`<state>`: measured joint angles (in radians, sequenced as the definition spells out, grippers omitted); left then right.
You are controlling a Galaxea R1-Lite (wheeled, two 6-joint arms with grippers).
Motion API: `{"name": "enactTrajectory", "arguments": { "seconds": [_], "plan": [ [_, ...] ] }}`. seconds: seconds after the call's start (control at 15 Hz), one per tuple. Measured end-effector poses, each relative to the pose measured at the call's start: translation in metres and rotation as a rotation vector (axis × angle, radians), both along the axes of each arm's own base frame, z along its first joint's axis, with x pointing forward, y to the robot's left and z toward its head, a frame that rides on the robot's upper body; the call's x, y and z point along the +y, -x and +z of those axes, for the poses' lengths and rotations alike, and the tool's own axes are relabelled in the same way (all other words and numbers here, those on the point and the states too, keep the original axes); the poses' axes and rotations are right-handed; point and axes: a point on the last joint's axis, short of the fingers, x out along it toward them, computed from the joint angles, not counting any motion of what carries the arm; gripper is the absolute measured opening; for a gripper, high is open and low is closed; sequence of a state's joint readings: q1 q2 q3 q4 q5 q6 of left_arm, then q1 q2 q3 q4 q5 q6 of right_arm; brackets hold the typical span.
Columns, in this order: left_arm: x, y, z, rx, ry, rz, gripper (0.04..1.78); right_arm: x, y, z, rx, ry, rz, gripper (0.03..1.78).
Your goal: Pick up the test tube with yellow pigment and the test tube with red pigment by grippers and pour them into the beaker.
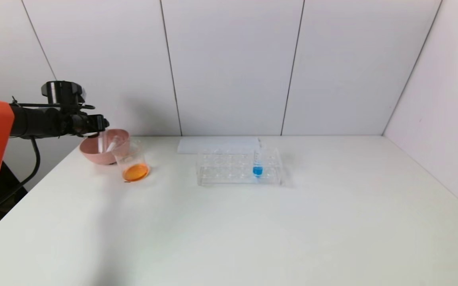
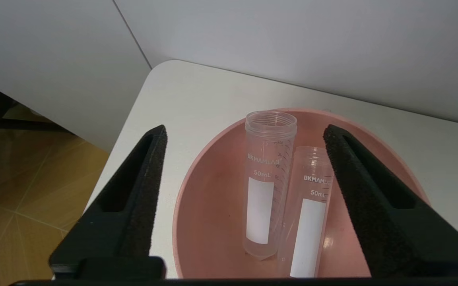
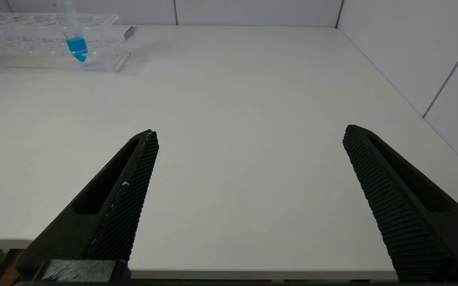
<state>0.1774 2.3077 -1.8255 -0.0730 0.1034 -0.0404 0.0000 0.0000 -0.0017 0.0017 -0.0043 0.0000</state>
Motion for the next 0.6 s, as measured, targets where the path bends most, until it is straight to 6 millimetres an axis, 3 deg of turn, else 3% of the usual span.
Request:
{"name": "enactTrajectory", "arguments": {
  "seconds": [0.27, 0.4, 0.6],
  "plan": [
    [-0.001, 0.002, 0.003, -0.003, -0.002, -0.002, 1.75, 0.0, 0.0, 0.0, 0.0, 0.0, 0.0, 1.7],
    [-0.003, 0.005, 0.011, -0.018, -0.007, -0.005, 1.77, 0.0, 0.0, 0.0, 0.0, 0.0, 0.0, 1.7],
    [-0.007, 0.019, 0.042, -0.07, -0.034, -0.014, 1.76, 0.0, 0.0, 0.0, 0.0, 0.0, 0.0, 1.7]
  ]
}}
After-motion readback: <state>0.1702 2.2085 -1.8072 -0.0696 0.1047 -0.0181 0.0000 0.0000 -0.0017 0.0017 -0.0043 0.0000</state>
